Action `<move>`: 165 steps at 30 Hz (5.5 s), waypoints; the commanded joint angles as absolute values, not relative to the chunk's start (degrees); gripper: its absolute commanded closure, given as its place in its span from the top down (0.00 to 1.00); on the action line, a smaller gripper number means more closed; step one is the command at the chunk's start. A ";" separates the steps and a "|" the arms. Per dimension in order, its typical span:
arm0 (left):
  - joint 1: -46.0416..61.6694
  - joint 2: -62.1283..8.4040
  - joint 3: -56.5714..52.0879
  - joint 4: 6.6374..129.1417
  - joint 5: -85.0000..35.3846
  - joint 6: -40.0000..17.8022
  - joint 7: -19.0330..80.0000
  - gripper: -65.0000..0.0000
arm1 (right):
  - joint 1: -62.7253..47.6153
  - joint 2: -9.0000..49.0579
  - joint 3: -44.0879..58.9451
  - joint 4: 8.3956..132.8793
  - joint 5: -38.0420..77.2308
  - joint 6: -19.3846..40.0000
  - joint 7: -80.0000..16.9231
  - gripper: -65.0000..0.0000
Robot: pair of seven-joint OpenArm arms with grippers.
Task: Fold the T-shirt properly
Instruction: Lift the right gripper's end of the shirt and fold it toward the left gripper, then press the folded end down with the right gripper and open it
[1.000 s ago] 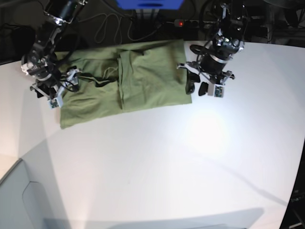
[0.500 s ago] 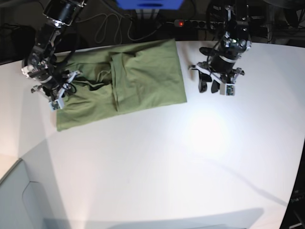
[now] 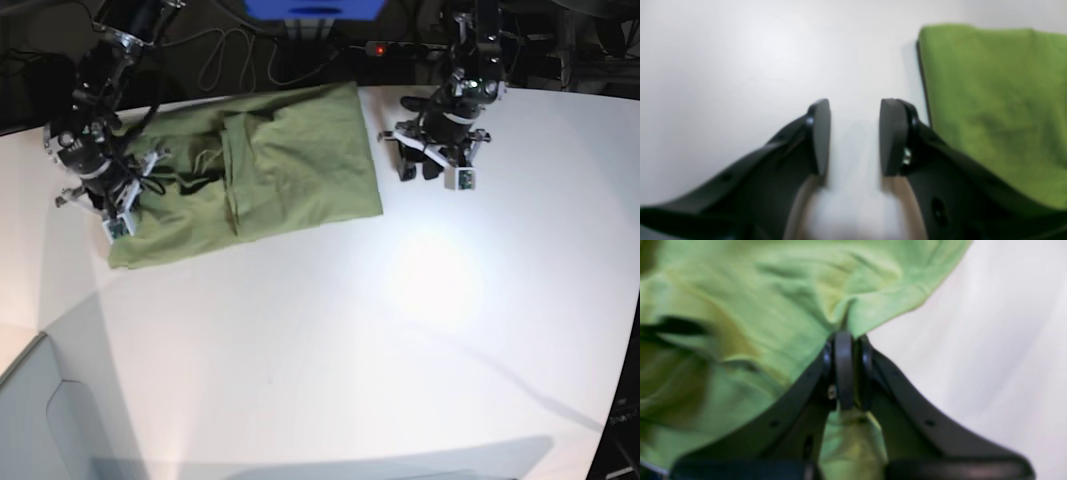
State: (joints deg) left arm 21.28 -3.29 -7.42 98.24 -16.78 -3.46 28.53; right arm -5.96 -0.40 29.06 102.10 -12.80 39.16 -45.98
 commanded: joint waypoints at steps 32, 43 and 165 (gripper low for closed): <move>18.15 -3.38 -4.35 95.52 -17.01 -3.21 27.56 0.36 | -7.87 -1.45 -16.13 107.56 -12.44 40.00 -44.53 0.00; 18.24 -3.56 -4.44 95.60 -17.01 -3.21 27.56 0.36 | -8.40 -1.27 -17.71 105.36 -12.53 40.00 -44.62 0.00; 24.48 -5.49 -21.58 116.53 -17.10 -3.30 27.65 0.37 | -7.34 -0.04 -4.53 117.85 -12.62 40.00 -45.14 0.62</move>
